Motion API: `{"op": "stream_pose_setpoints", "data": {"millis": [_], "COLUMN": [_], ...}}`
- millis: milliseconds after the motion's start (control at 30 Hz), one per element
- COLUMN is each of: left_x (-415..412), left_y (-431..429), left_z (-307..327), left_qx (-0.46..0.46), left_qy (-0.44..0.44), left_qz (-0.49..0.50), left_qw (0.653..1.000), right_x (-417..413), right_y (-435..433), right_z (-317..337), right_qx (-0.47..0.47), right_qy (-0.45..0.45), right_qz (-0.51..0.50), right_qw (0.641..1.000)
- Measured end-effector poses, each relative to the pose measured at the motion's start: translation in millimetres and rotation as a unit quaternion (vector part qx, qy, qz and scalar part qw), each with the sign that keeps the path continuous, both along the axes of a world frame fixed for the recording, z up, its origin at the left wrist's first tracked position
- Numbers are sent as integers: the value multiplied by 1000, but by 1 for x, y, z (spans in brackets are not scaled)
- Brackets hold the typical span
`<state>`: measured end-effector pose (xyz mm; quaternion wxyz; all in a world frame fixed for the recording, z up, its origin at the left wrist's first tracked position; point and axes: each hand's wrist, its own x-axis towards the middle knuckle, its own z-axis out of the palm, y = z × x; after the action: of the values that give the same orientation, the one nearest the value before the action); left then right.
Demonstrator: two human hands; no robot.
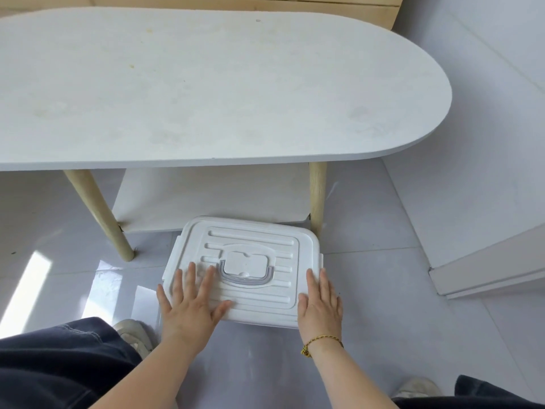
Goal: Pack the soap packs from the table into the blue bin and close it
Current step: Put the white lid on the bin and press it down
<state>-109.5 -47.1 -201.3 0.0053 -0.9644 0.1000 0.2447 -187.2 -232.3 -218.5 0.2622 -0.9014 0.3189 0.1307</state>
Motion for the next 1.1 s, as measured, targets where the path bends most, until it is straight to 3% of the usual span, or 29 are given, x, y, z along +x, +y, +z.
{"op": "stream_pose_setpoints", "data": {"millis": [200, 267, 333, 433, 600, 767, 933, 1100], "left_x": [2, 0, 1, 2, 3, 2, 0, 0], "left_y": [-60, -69, -72, -73, -75, -76, -75, -76], "left_z": [-1, -6, -11, -11, -9, -6, -6, -7], "left_qx": [-41, -16, 7, 19, 28, 27, 17, 18], "left_qy": [35, 43, 46, 61, 73, 76, 70, 69], "left_qz": [-131, -160, -171, -168, -160, -155, -159, -160], "left_qw": [990, 986, 984, 984, 984, 985, 985, 985], "right_x": [6, 14, 20, 26, 29, 34, 35, 34], "right_y": [-25, -34, -42, -49, -54, -46, -33, -31], "right_z": [-1, 2, 3, 1, -4, -5, 4, 3], "right_qx": [83, 197, 339, 433, 459, 381, 234, 167], "right_qy": [-86, -92, -83, -27, -42, -111, -90, -69], "right_qz": [-142, -232, -309, -321, -338, -377, -286, -238], "right_qw": [983, 948, 885, 842, 821, 837, 925, 954]}}
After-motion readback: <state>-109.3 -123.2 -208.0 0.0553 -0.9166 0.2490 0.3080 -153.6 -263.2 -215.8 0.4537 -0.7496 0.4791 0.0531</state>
